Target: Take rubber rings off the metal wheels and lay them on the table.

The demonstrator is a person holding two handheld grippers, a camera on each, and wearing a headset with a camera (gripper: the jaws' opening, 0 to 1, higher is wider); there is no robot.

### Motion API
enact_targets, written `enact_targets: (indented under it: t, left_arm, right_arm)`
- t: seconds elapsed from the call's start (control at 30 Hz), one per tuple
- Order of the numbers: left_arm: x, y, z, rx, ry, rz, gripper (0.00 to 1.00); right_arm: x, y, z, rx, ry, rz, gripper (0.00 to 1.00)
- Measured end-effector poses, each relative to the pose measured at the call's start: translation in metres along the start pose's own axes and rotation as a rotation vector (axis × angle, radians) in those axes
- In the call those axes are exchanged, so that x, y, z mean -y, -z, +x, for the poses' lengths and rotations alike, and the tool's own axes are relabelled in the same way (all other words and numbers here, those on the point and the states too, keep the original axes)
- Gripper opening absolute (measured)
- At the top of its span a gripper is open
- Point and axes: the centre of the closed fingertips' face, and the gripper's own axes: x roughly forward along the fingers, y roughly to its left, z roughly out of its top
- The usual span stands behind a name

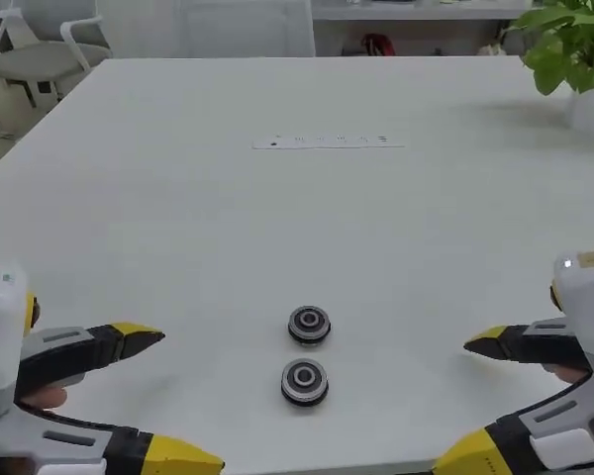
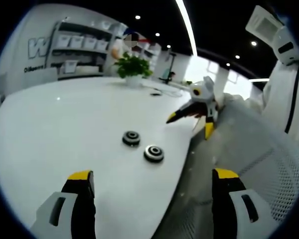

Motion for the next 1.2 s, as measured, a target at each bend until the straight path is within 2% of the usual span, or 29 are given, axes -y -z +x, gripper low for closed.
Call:
enact_targets:
  t: [0.27,0.43,0.57,0.83,1.2]
  left_arm:
    - [-0.001,-0.002,-0.003,-0.016,0.005,0.051,1.00]
    - [-0.006,0.004,-0.005,-0.061,-0.004,0.096,1.00]
    - [-0.007,0.003,-0.007,-0.068,-0.001,0.098,1.00]
    - [-0.011,-0.003,-0.012,-0.062,0.000,0.115,1.00]
    - [-0.009,-0.020,-0.013,-0.052,0.014,0.168,0.98]
  right_arm:
    - [0.007,-0.005,-0.005,0.027,0.018,0.002,1.00]
    - [0.005,-0.007,-0.005,0.027,0.014,-0.006,1.00]
    - [0.004,-0.009,-0.007,0.030,0.008,-0.018,1.00]
    - [0.002,-0.018,-0.013,0.064,-0.003,-0.031,1.00]
    - [0.004,-0.027,-0.020,0.082,0.000,-0.045,1.00]
